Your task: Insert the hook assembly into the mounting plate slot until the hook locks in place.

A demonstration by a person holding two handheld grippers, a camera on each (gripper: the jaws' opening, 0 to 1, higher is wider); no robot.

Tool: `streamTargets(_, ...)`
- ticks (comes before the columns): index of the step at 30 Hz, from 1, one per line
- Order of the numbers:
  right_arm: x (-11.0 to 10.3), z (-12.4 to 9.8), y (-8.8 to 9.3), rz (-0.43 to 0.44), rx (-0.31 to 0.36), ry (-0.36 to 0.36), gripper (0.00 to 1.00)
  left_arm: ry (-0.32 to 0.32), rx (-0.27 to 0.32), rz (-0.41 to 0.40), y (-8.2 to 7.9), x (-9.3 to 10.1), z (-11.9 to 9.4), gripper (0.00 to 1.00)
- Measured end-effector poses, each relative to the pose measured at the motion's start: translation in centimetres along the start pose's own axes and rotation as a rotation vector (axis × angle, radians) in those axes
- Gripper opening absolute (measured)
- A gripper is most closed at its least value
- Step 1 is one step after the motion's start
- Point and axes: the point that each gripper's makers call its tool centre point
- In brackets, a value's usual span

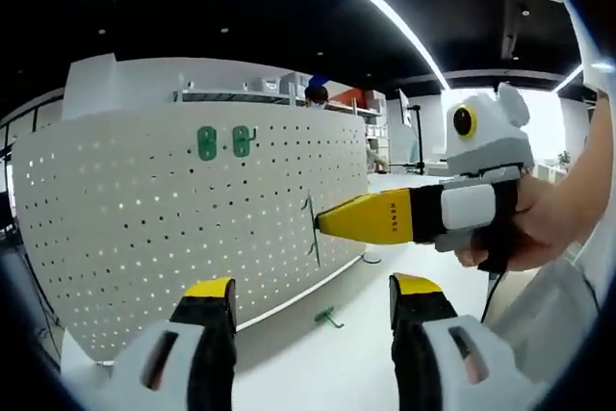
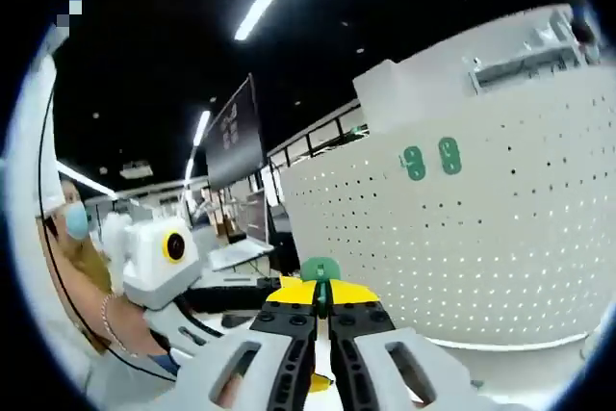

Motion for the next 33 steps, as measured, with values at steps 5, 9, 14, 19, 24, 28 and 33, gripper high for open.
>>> streamTargets(5, 0.2, 0.1, 0.2, 0.019, 0.003, 0.005, 0.00, 0.006, -0.005, -0.003, 0.1, 0.1, 0.1, 0.66)
streamTargets(9, 0.8, 0.0, 0.0, 0.028, 0.005, 0.027, 0.00, 0.005, -0.008, -0.004, 0.2, 0.0, 0.0, 0.66)
streamTargets(14, 2.7, 0.1, -0.6, 0.047, 0.015, 0.085, 0.00, 0.002, -0.014, -0.005, 0.3, -0.3, -0.2, 0.66)
streamTargets(19, 4.2, 0.2, -1.2, 0.057, 0.018, 0.126, 0.00, -0.002, -0.016, -0.009, 0.5, -0.5, -0.4, 0.66)
streamTargets(24, 5.3, 0.4, -1.7, 0.066, 0.024, 0.156, 0.00, -0.010, -0.015, -0.014, 0.5, -0.7, -0.8, 0.66)
streamTargets(28, 6.4, 0.5, -2.0, 0.078, 0.027, 0.175, 0.00, -0.016, -0.021, -0.017, 0.8, -1.0, -1.3, 0.66)
streamTargets(33, 7.5, 0.5, -2.4, 0.084, 0.030, 0.197, 0.00, -0.010, -0.047, -0.025, 1.8, -1.0, -1.7, 0.65)
Point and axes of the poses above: the point that each gripper's makers call its tool centre point, and the gripper's own axes: z roughly forward along the fingers, x roughly to its right, y roughly out of its underside, and after that the axes turned 6 degrees about y, right-handed
